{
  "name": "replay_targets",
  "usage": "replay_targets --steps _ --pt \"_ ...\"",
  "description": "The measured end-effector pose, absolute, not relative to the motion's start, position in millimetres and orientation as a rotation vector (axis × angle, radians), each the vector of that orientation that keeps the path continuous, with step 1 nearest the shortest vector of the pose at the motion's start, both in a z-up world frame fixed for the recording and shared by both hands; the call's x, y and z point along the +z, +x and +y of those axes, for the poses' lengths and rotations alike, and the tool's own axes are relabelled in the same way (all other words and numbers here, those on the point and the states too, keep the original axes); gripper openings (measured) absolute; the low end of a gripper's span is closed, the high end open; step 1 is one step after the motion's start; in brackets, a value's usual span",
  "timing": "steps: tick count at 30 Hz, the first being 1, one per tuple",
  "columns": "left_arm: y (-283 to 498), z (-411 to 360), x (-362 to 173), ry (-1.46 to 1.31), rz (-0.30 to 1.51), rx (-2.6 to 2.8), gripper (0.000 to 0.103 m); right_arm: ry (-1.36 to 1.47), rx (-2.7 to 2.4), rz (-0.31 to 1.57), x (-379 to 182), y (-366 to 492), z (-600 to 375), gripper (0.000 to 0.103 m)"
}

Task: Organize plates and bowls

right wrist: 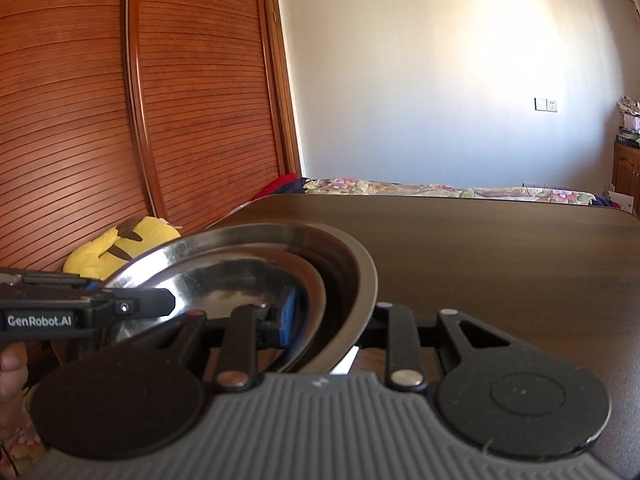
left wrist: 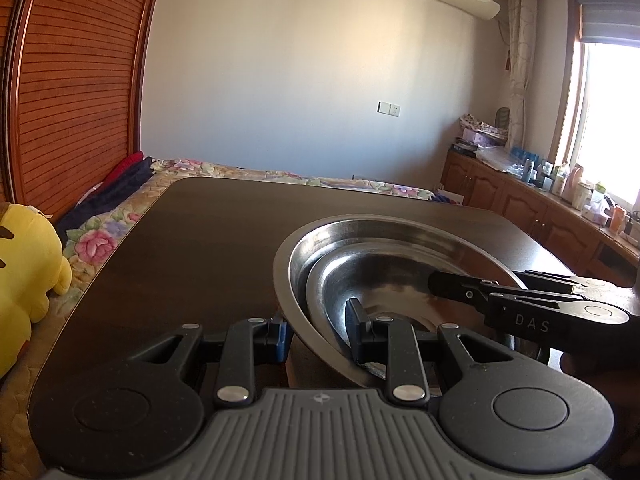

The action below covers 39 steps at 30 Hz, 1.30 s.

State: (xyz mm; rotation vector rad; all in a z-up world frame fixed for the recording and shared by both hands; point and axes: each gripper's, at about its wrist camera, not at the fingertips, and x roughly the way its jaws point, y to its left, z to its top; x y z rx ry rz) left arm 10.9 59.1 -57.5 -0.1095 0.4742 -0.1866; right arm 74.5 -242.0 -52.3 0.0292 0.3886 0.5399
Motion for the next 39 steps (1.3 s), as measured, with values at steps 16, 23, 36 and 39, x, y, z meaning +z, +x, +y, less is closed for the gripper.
replay_targets --steps 16,23,36,39 --pt "6 54 -50 -0.079 0.444 -0.132 0.073 0.016 0.509 0.341 -43 63 -252 0.068" --pt "-3 50 -37 -0.047 0.424 -0.113 0.088 0.018 0.484 0.292 -27 49 -268 0.075" --pt "-24 35 -22 -0.012 0.404 -0.09 0.103 0.021 0.407 0.232 -8 25 -294 0.103" --pt "-26 27 -20 0.008 0.406 -0.088 0.103 0.025 0.388 0.224 -3 18 -300 0.103"
